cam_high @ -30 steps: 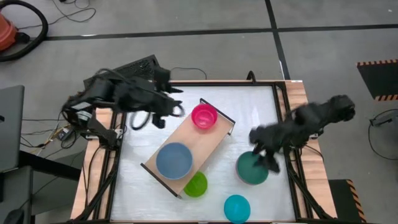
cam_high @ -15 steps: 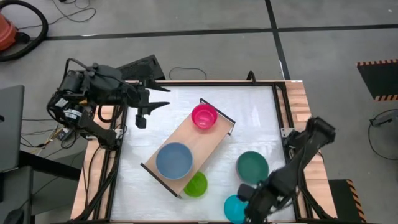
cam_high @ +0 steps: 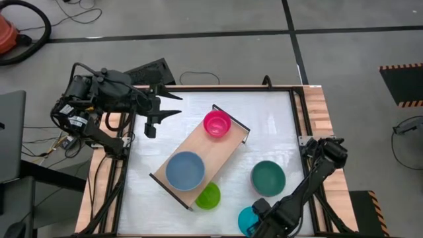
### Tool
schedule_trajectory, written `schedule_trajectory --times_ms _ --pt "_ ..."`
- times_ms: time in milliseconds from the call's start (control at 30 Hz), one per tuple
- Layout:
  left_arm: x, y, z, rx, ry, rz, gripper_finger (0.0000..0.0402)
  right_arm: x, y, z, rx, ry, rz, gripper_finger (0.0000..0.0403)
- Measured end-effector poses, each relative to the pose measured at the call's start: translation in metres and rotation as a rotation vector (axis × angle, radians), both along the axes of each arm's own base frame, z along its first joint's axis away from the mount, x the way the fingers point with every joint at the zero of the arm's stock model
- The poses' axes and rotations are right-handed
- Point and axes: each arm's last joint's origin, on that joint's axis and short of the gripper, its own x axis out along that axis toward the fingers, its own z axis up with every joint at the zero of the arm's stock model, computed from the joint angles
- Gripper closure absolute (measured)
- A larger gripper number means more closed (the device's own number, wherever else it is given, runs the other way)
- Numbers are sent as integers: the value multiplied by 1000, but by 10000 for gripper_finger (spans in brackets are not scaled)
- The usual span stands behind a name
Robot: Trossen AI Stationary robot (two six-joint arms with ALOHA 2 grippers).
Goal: Place and stack bowls onto a shelf
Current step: Stack the light blue bowl onto the pink bowl on the shelf
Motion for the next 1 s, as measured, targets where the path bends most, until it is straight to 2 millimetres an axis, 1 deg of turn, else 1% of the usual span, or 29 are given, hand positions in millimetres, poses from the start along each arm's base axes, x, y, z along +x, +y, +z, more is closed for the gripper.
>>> schedule_trajectory --times_ms 233,300,400,533,600,667,733,833,867,1000 --pt "0 0 -1 -15 8 8 248 5 2 -20 -25 47 -21 157" --pt "-1 0 -2 -14 16 8 248 6 2 -30 -10 38 -41 157" --pt "-1 0 -2 -13 18 8 248 1 -3 -46 -25 62 -86 157" --pt "-1 0 -2 -12 19 12 248 -2 -5 -56 -10 84 -112 165" --pt "-1 0 -2 -12 19 12 248 -2 -5 -57 -6 83 -113 183" --pt "-1 0 -2 -10 19 14 248 0 -7 -58 0 79 -120 218" --pt "-1 0 -2 -9 19 18 248 2 -9 -58 -2 79 -124 267" --pt "-1 1 -2 5 20 30 248 4 -11 -58 0 76 -125 360" --pt "-1 1 -2 9 21 29 248 6 -12 -57 6 68 -116 377" --pt "-1 1 -2 33 29 20 248 12 -15 -46 9 69 -65 380"
